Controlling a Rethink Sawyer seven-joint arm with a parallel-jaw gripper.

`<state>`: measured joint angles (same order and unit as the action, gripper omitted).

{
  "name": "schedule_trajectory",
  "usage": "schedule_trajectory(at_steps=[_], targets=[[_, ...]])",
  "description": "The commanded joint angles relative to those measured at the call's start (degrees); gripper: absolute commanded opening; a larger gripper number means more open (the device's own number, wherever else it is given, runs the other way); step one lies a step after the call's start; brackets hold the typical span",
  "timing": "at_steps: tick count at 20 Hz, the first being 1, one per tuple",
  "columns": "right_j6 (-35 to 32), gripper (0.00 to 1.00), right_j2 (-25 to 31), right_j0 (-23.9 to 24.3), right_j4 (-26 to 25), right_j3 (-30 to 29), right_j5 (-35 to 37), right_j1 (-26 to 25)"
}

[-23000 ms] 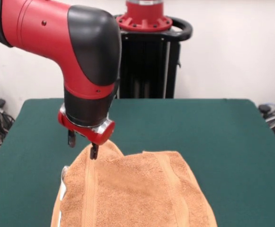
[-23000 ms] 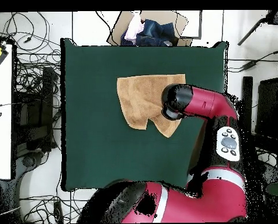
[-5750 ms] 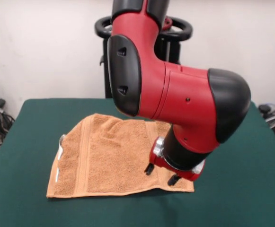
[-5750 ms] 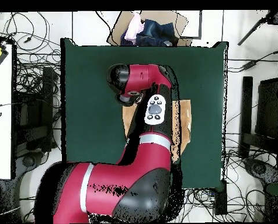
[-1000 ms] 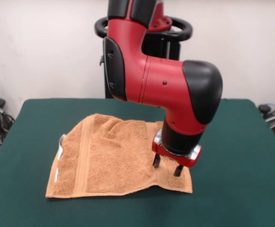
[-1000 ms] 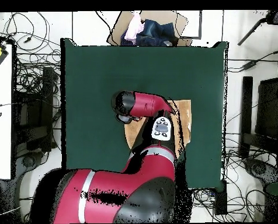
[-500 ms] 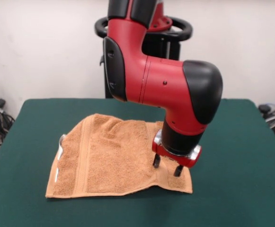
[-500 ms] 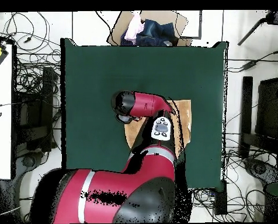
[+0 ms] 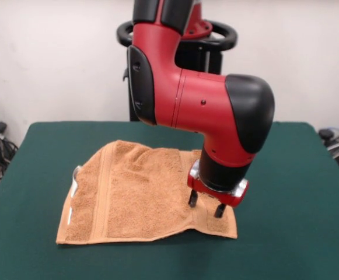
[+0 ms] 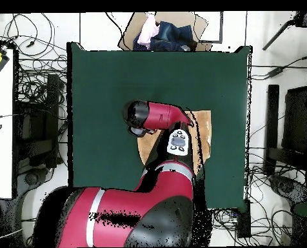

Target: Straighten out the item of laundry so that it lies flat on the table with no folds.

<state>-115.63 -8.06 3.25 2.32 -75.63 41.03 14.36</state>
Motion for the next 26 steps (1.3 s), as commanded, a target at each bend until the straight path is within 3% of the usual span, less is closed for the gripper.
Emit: schedule_trajectory(at_steps=[1, 10, 16, 26], targets=[[-12.1, 1.00, 1.0, 0.8, 1.0, 2.2, -9.8, -8.3], [-12.4, 1.00, 0.9, 0.6, 1.3, 2.7, -8.5, -8.5], [-15.8, 1.00, -0.7, -0.5, 3.2, 8.3, -4.7, -11.1], [-16.9, 1.00, -1.6, -1.4, 5.1, 12.4, -3.4, -12.9]])
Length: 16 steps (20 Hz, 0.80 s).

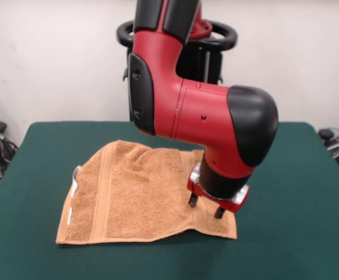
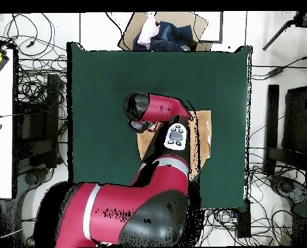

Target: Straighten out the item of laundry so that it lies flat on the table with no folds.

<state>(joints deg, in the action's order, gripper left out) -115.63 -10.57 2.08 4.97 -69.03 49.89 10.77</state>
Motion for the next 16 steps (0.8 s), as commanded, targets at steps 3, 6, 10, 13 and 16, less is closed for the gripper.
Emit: schedule_trajectory(at_steps=[3, 6, 10, 13, 16], targets=[[-16.9, 1.00, 0.7, -0.3, 2.9, 6.8, -11.9, -9.7], [-17.1, 1.00, 0.3, -0.6, 3.1, 7.1, -11.9, -10.0], [-16.7, 1.00, 0.1, -0.9, 2.7, 6.6, -12.8, -9.7], [-16.3, 0.00, -0.4, -1.3, 2.2, 6.7, -13.7, -9.8], [-15.8, 0.00, -0.4, -1.1, 2.3, 6.1, -13.6, -9.3]])
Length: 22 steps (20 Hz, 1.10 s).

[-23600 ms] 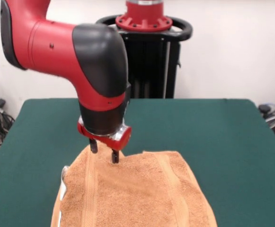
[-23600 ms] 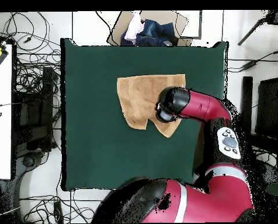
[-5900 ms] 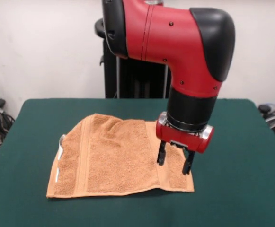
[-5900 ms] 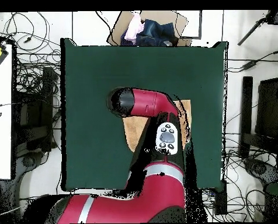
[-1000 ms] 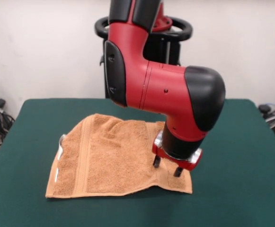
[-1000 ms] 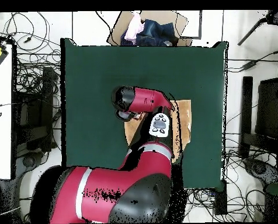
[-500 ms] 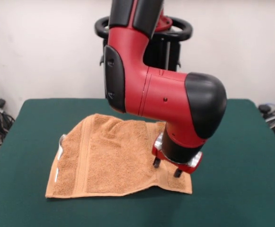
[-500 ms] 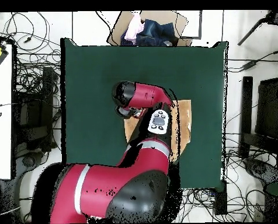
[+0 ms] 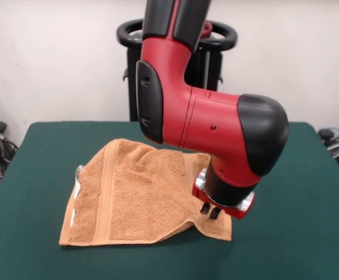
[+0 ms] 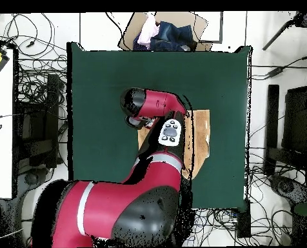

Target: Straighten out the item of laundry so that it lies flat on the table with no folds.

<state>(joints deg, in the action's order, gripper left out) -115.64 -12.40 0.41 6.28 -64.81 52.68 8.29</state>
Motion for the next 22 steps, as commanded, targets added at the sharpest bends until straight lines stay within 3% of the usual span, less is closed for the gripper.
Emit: schedule_trajectory(at_steps=[1, 13, 22], targets=[[-15.8, 0.00, 1.3, 0.5, 1.0, 1.6, -16.7, -6.7], [-16.2, 0.00, 0.5, 0.2, 2.1, 2.8, -15.9, -7.1], [-22.0, 0.00, -3.3, -0.5, 5.5, 16.7, -7.2, -14.3]])
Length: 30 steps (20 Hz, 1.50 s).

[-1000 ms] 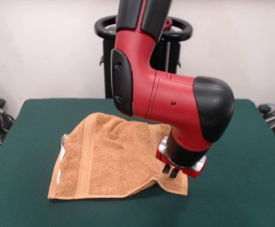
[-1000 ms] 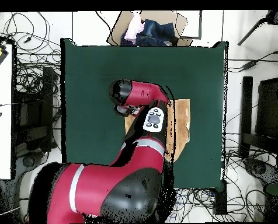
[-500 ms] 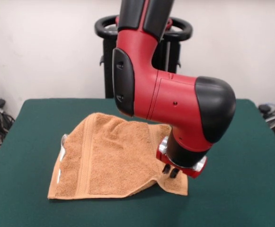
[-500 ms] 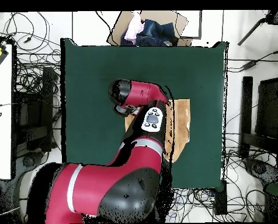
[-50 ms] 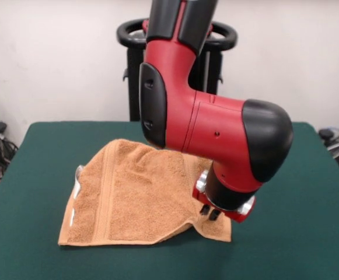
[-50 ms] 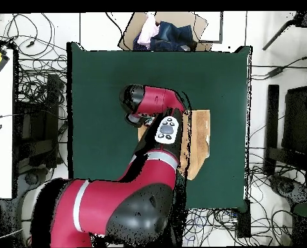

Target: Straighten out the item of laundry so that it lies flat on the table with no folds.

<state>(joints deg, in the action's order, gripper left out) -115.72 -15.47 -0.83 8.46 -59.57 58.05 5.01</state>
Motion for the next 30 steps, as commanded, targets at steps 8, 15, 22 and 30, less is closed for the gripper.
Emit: schedule_trajectory(at_steps=[8, 15, 22, 30], targets=[[-22.3, 0.00, -0.7, 0.5, 3.7, 13.4, -11.6, -12.2], [-22.3, 0.00, -0.3, 0.3, 3.6, 13.8, -11.5, -12.0], [-22.8, 0.00, 0.0, 0.2, 3.8, 15.9, -10.3, -12.6], [-24.3, 0.00, -0.4, 0.1, 4.0, 19.0, -8.6, -13.7]])
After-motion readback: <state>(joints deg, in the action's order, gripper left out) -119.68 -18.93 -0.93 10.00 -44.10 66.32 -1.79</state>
